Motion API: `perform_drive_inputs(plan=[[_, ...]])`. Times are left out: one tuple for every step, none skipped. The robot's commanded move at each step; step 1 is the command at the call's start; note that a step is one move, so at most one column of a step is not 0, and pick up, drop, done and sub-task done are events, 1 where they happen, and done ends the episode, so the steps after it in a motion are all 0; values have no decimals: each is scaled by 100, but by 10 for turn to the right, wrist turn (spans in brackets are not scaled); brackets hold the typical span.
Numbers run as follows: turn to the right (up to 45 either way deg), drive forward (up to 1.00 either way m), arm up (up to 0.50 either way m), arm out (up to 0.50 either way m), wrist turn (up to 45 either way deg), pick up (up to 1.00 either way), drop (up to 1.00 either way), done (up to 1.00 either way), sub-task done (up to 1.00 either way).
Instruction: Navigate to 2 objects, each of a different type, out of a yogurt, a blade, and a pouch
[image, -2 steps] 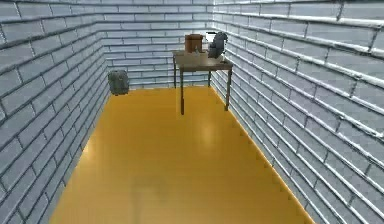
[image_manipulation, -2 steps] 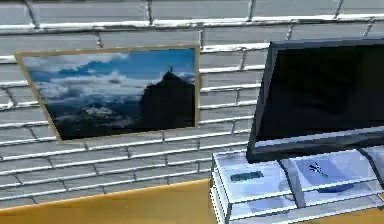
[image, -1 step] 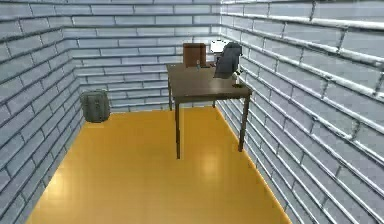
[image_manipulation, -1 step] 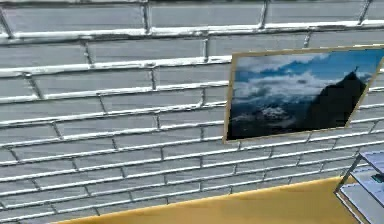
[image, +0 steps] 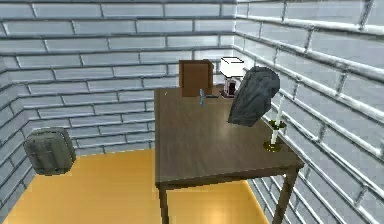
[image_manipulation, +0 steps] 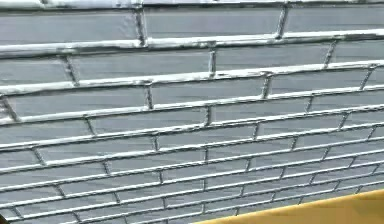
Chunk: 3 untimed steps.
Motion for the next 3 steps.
perform_drive_inputs(plan=[[30,0,0,0,0,0,0,0,0],[0,40,0,0,0,0,0,0,0],[150,0,0,0,0,0,0,0,0]])
